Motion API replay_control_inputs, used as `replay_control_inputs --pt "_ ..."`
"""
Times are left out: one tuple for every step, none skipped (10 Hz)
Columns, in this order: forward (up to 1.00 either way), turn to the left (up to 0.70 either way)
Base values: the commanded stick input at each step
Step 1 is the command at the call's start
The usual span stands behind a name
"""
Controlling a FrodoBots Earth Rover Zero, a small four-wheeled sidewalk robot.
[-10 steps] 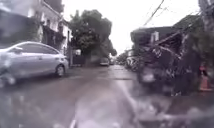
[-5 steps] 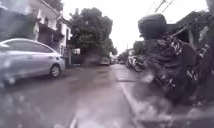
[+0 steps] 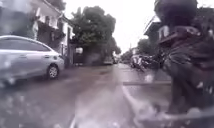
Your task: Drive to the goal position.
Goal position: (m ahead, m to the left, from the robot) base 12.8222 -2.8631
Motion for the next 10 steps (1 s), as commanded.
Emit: replay_control_inputs --pt "1.00 0.00" --pt "1.00 0.00" --pt "1.00 0.11" --pt "1.00 0.27" --pt "1.00 0.06" --pt "1.00 -0.27" --pt "1.00 -0.27" --pt "1.00 -0.27" --pt "1.00 -0.24" --pt "1.00 -0.01"
